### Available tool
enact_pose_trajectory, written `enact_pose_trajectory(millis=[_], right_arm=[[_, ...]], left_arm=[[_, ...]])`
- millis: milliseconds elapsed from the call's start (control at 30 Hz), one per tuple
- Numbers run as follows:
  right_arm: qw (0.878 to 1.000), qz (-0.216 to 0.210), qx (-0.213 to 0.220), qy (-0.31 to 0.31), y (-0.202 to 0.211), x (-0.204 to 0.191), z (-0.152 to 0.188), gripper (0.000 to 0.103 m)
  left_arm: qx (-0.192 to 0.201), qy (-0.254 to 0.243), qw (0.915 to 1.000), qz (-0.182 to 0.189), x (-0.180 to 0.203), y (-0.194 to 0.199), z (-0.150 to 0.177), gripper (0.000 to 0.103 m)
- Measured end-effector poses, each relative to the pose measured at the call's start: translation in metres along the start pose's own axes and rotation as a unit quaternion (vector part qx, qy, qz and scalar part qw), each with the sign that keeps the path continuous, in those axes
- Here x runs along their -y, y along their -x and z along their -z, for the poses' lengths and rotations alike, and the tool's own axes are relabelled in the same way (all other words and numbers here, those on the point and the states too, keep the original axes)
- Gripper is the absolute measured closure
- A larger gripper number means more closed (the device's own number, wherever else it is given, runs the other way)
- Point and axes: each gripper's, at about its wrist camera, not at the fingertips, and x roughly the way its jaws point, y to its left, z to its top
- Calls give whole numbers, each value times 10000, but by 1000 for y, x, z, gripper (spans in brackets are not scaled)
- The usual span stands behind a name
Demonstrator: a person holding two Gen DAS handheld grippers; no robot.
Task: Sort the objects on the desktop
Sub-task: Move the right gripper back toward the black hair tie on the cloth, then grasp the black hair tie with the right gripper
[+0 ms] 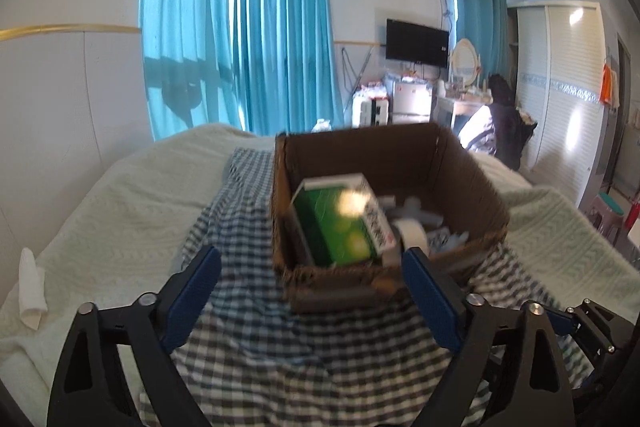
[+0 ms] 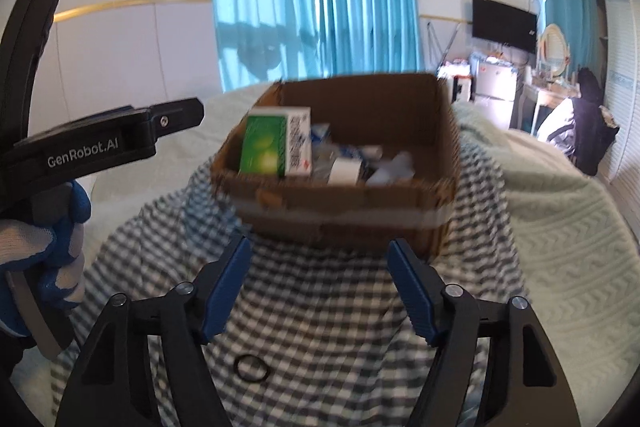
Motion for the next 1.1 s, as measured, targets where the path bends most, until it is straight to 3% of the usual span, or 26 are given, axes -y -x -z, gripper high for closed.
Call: enact_pose_trajectory(millis=[133, 333, 500, 567, 733, 800, 867, 967, 1100], right_arm=[[9990, -114, -438, 29, -24, -8, 28, 38], [9932, -271, -1123, 143, -58, -16, 59, 42], [9861, -261, -1642, 26, -84, -13, 80, 42], [9824, -269, -1840, 183, -93, -18, 88, 48], [9728, -57, -2197, 737, -109, -39, 107, 52], [9715, 47, -2207, 866, -109, -43, 109, 58], [9711, 138, -2210, 892, -106, -43, 111, 80], [9734, 139, -2149, 779, -99, -41, 112, 97], [9786, 170, -1949, 634, -81, -36, 108, 100]], left_arm=[[-459, -114, 9989, 5, -2, -19, 34, 29], [-1022, -242, 9945, 49, -1, -43, 73, 39], [-1421, -301, 9893, 126, 0, -61, 97, 46], [-1532, -315, 9876, 132, 0, -66, 103, 46], [-1737, -342, 9840, 183, 1, -76, 115, 50], [-1788, -333, 9831, 192, 1, -79, 119, 50], [-1808, -329, 9828, 198, 2, -79, 121, 50], [-1763, -324, 9835, 228, 3, -74, 119, 50], [-1624, -292, 9859, 279, 2, -62, 111, 52]])
